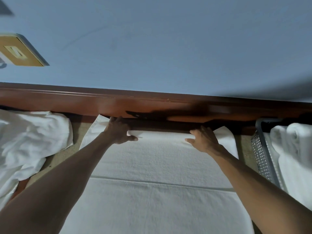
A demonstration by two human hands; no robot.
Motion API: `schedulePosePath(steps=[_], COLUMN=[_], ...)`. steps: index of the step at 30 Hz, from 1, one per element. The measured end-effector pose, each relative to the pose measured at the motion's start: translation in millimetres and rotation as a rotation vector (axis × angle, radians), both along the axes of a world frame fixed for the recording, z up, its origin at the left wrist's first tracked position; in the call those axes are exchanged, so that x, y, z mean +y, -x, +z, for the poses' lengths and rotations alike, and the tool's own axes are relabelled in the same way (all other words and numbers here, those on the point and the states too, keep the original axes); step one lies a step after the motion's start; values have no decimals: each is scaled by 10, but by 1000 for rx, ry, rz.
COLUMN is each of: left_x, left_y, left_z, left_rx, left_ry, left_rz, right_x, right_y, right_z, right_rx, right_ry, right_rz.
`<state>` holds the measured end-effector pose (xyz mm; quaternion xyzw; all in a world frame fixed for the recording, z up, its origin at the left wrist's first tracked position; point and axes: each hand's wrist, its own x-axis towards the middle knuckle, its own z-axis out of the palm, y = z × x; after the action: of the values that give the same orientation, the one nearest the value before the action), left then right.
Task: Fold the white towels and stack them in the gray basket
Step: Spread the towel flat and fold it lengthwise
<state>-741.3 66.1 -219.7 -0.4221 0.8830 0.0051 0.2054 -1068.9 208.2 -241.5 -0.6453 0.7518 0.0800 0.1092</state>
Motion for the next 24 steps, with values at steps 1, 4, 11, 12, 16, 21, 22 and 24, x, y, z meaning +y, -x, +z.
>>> schedulePosePath(steps=[1,4,11,12,16,21,22,24], left_x=[-22,-59,170,234,615,1083,1175,1379], left_y=[-29,-162,-652,-725,-957,-1310,-1378,-1512], left_z=[40,110,253,277,349,328,319,263], left_rx=[-66,-185,-30,23,124,326,347,377], left_ry=[-17,-38,-37,-61,-51,-68,-50,31], left_rz=[18,74,216,225,211,323,322,246], right_x=[-8,16,347,415,773,1373,1498,1762], right_y=[23,61,-2,-29,-219,-579,-649,-776], right_z=[46,165,321,346,457,520,508,465], right_rx=[26,67,101,62,-117,-297,-302,-320], right_ry=[-29,-97,-119,-88,35,167,194,258], right_rz=[-32,-166,-403,-435,-505,-628,-641,-660])
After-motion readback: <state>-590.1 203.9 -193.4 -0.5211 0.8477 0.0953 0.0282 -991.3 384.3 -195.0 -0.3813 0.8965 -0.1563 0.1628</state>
